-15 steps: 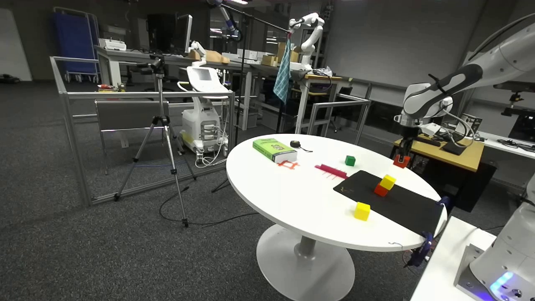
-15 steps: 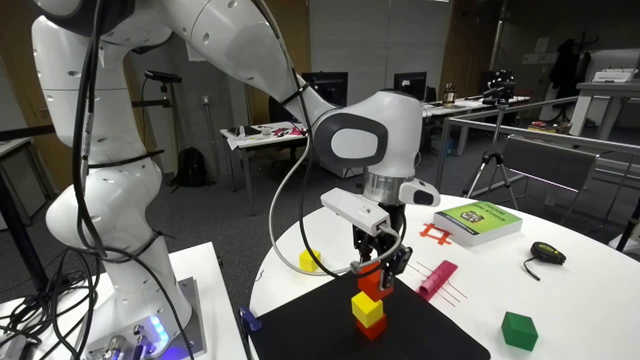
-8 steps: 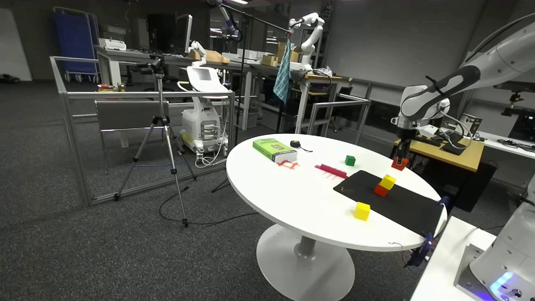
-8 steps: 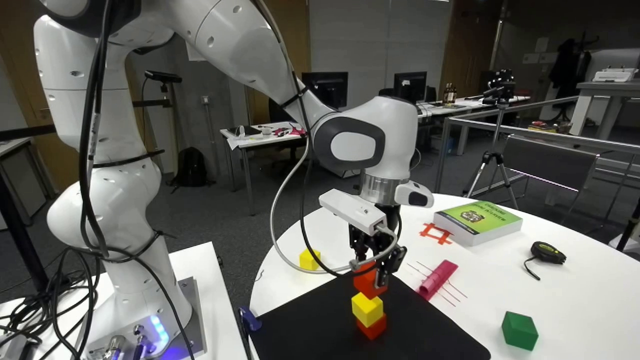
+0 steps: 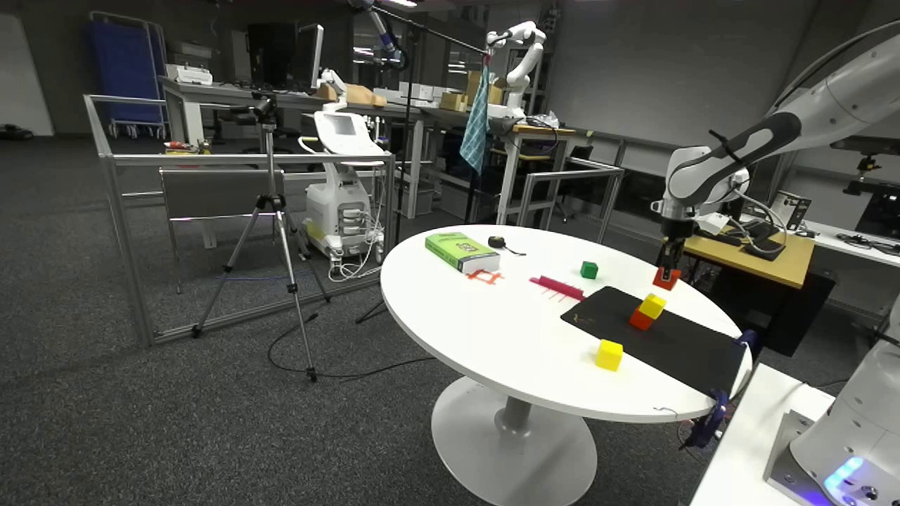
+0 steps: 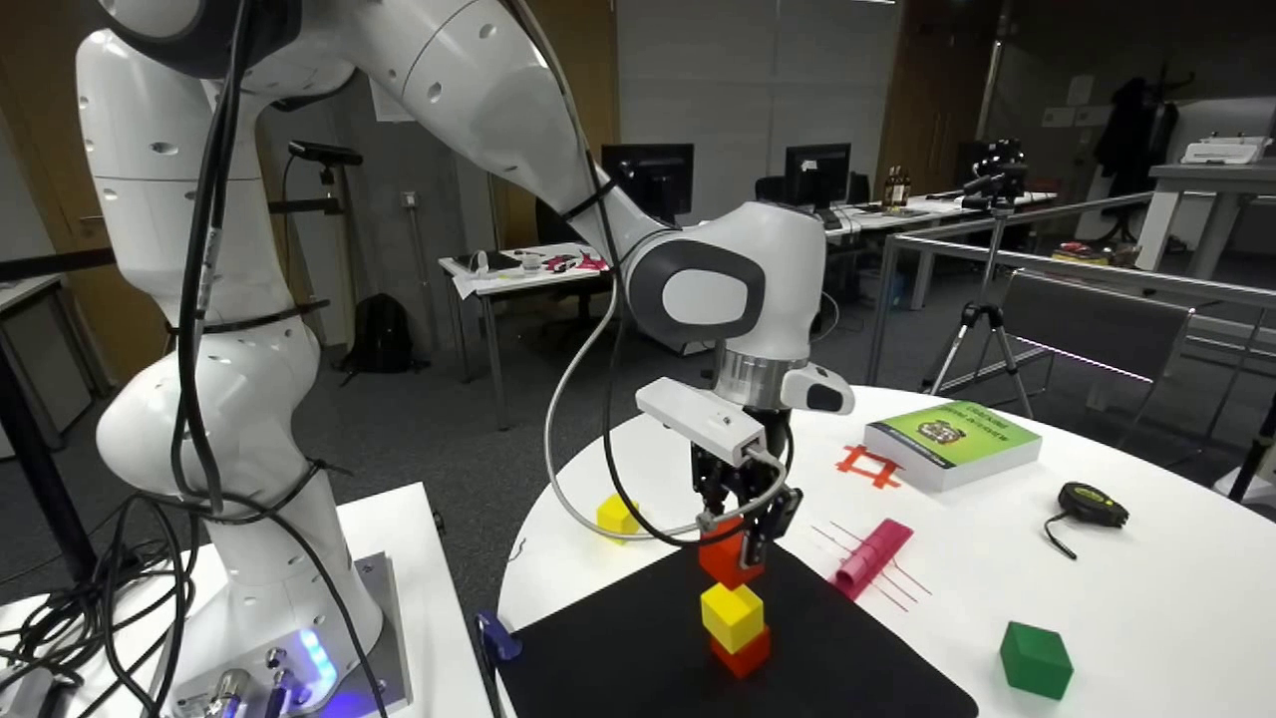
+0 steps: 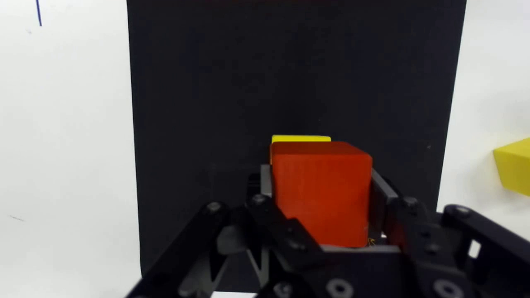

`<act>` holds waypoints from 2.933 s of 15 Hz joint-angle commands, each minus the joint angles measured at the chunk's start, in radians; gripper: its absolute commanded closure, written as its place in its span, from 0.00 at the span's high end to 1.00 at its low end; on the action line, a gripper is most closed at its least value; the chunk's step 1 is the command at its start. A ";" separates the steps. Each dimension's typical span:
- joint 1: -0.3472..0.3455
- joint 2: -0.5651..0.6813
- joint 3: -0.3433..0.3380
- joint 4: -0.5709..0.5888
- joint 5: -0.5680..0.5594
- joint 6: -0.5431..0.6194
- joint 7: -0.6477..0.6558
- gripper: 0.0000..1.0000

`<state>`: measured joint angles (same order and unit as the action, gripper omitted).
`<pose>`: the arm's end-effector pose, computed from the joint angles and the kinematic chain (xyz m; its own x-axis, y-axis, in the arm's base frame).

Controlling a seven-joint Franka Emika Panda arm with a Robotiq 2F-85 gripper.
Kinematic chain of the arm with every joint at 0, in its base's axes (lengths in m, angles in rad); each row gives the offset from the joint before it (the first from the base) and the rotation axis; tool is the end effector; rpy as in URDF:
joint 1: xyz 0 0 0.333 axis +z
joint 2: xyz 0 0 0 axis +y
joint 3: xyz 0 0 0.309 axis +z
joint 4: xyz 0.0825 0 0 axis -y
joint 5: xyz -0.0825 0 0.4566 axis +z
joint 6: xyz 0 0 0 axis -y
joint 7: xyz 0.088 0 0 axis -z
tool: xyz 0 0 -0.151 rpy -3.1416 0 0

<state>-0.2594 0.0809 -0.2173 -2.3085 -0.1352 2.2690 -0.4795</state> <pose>0.4835 -0.2609 0.1984 0.9829 0.0910 -0.1603 0.0986 -0.9943 0.0401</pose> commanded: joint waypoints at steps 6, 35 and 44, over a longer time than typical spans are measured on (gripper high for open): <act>0.001 0.030 0.003 -0.006 0.006 0.054 0.007 0.30; 0.004 0.113 0.022 0.050 -0.012 0.060 0.037 0.30; 0.001 0.109 0.018 0.048 -0.021 0.051 0.036 0.30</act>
<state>-0.2593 0.1920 -0.1955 -2.2715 -0.1384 2.3245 -0.4714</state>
